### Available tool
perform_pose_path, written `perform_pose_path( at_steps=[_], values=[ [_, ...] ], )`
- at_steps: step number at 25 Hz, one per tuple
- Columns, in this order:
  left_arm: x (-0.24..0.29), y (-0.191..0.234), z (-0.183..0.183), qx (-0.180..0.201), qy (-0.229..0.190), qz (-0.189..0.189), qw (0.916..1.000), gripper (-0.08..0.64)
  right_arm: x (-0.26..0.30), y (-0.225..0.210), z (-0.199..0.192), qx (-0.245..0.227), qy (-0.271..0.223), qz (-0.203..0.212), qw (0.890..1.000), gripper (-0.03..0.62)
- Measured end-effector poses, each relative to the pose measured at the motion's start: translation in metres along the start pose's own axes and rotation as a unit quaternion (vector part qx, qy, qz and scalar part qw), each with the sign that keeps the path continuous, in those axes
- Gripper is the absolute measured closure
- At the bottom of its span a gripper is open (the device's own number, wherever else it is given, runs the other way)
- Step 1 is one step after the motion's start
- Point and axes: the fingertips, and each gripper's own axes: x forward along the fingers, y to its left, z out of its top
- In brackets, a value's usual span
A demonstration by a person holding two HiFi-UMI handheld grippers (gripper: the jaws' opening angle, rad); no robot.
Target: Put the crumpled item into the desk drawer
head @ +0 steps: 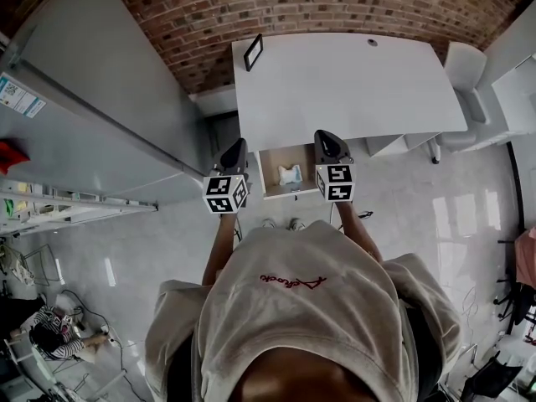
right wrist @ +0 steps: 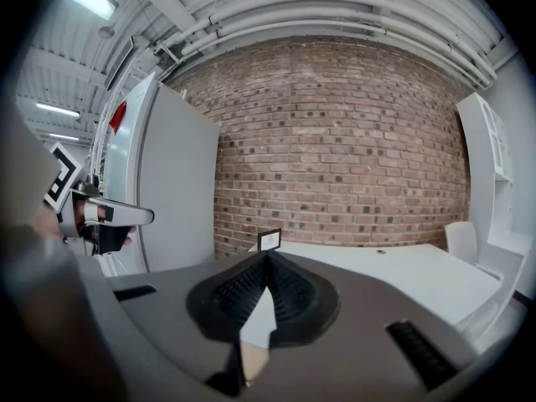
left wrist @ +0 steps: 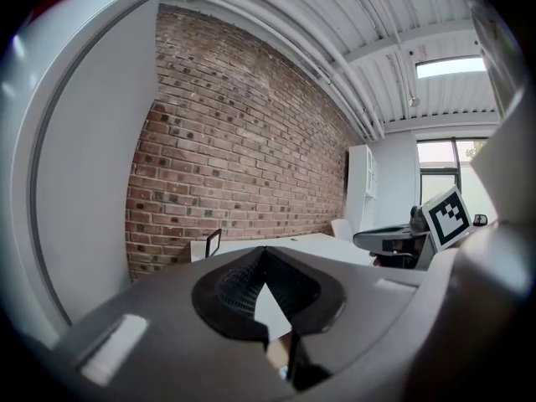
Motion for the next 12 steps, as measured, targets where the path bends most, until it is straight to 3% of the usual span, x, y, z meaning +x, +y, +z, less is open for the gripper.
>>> perform_pose_path(
  at_steps=[12],
  values=[
    [0.0003, 0.0041, -0.0032, 0.001, 0.006, 0.0, 1.0, 0.552, 0.0071, 0.0029, 0.0027, -0.003, 0.0, 0.002, 1.0, 0.58]
  ],
)
